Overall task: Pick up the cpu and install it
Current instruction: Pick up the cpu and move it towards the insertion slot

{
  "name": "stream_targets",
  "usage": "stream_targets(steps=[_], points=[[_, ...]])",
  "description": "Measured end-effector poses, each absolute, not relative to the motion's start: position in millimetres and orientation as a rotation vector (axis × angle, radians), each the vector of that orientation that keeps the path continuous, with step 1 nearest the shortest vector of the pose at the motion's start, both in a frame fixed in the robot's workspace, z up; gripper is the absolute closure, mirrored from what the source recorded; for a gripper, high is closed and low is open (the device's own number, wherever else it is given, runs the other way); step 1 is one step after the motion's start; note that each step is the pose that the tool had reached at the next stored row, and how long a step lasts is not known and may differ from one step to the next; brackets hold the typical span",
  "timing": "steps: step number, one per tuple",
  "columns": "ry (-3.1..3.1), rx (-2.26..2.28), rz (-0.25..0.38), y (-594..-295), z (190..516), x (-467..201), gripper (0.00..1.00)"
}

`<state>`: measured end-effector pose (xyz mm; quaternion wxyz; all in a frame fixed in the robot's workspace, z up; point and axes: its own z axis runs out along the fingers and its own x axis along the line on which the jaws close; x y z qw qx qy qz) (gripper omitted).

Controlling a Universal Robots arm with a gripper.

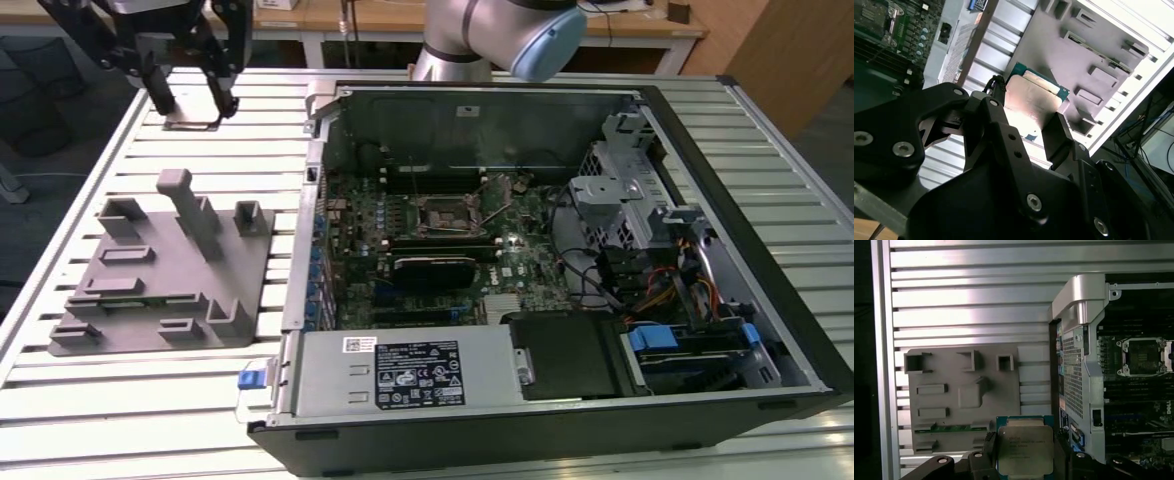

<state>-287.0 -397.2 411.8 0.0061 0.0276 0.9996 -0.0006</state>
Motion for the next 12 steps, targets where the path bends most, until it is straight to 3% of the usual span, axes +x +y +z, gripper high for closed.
stream_targets(steps=[12], points=[[3.128, 0.085, 0.011, -395, 411, -233, 0.46]])
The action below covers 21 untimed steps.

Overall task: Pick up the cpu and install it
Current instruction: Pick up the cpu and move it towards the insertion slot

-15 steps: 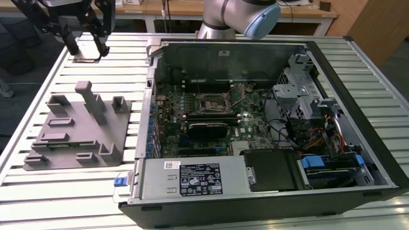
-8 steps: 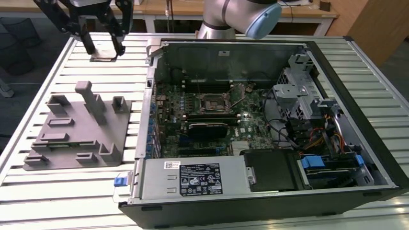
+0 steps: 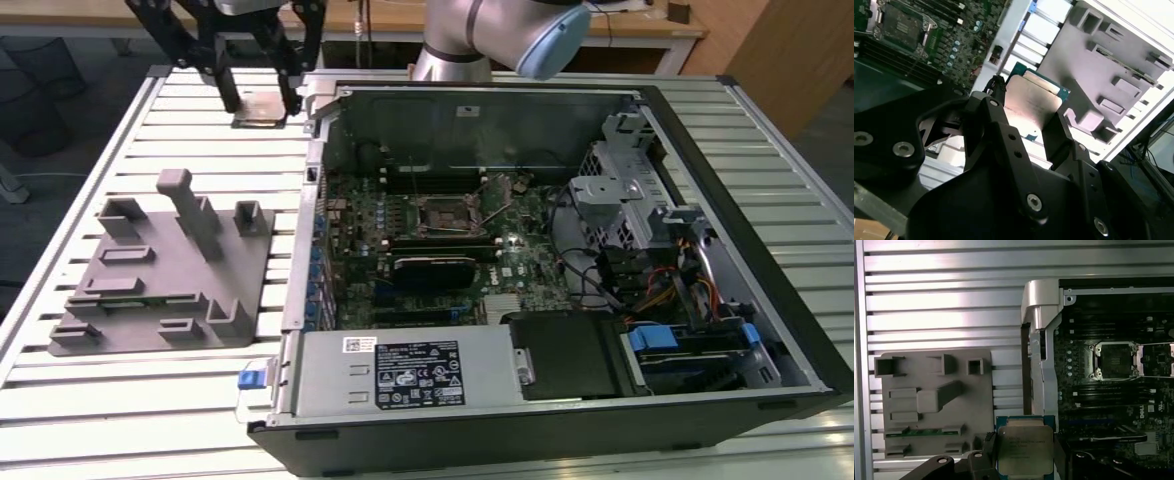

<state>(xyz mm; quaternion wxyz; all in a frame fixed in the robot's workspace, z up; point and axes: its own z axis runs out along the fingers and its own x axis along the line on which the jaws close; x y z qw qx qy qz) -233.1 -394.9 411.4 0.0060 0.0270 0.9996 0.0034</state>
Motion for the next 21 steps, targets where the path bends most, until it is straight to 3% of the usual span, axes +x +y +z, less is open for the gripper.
stream_targets(steps=[21], points=[[3.121, 0.084, 0.011, -376, 394, -147, 0.46]])
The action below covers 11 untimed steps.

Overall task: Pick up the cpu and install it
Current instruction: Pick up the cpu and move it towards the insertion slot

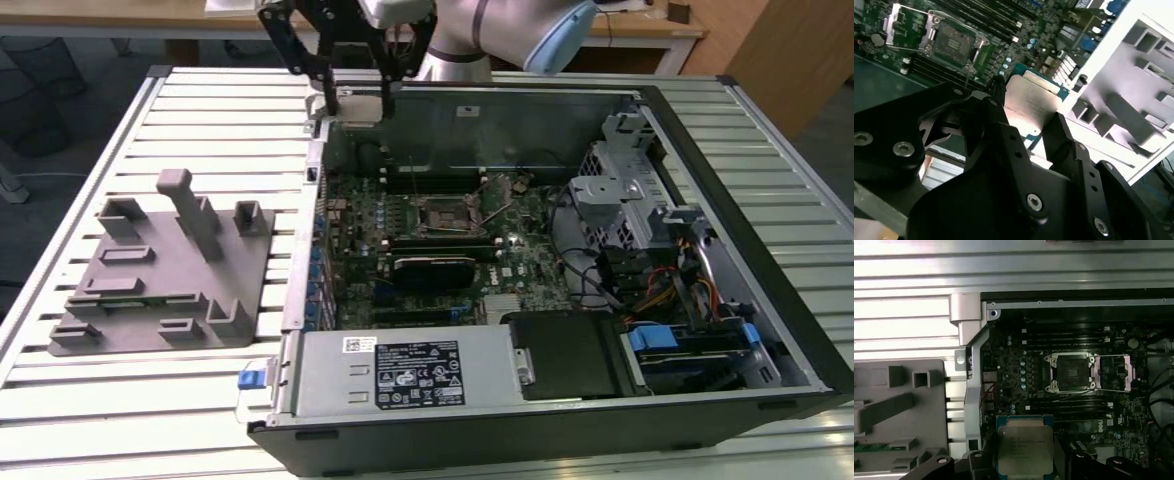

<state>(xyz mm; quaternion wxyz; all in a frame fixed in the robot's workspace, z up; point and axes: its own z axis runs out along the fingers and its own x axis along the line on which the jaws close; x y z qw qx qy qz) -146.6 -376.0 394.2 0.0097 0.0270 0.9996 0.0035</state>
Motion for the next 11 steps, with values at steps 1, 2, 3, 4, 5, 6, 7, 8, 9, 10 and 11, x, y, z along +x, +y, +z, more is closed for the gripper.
stream_targets(steps=[1, 2, 3, 4, 5, 6, 7, 8, 9, 10, 11], points=[[3.121, 0.084, 0.011, -375, 393, -142, 0.46], [3.121, 0.084, 0.011, -375, 392, -138, 0.46], [3.12, 0.084, 0.011, -375, 392, -133, 0.46], [3.12, 0.084, 0.011, -375, 391, -129, 0.46], [3.12, 0.084, 0.011, -375, 391, -124, 0.46], [3.12, 0.084, 0.011, -375, 390, -120, 0.46], [3.12, 0.084, 0.011, -375, 390, -115, 0.46], [3.12, 0.084, 0.011, -375, 389, -110, 0.46], [3.12, 0.084, 0.011, -375, 388, -105, 0.46], [3.12, 0.084, 0.011, -375, 388, -101, 0.46], [3.12, 0.084, 0.011, -375, 387, -96, 0.46]])
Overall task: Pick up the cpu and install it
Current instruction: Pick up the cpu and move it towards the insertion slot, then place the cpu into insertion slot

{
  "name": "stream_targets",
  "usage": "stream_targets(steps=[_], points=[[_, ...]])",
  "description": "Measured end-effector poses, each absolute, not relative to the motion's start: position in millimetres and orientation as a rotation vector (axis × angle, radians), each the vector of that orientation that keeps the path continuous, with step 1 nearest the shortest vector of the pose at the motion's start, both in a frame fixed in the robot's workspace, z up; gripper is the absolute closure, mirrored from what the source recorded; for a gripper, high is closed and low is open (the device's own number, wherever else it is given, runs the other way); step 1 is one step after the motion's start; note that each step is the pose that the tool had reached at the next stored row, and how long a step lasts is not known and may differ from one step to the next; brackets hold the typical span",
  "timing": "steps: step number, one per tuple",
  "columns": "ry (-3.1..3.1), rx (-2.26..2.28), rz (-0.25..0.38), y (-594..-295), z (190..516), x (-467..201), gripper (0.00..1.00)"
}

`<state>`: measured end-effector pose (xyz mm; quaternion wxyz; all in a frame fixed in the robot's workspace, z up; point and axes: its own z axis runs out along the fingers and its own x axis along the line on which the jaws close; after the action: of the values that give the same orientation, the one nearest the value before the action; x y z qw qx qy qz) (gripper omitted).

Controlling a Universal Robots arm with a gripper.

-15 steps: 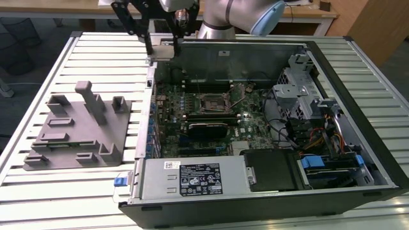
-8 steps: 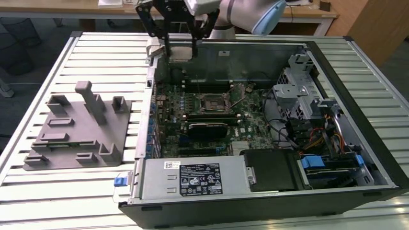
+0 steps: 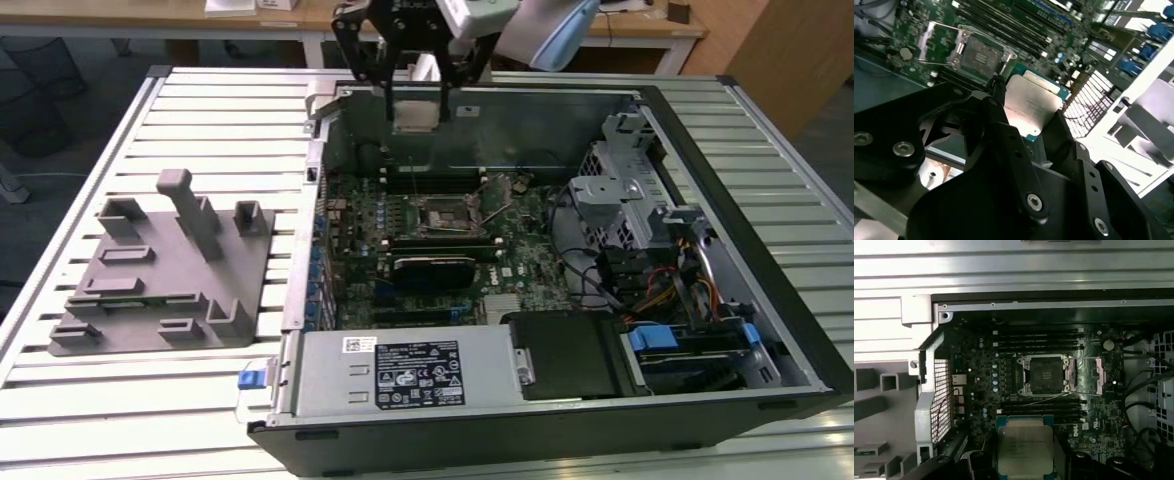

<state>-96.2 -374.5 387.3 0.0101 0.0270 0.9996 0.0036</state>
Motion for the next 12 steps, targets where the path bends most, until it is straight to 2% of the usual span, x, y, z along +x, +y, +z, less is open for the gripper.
stream_targets(steps=[12], points=[[3.116, 0.084, 0.011, -374, 383, -61, 0.46]])
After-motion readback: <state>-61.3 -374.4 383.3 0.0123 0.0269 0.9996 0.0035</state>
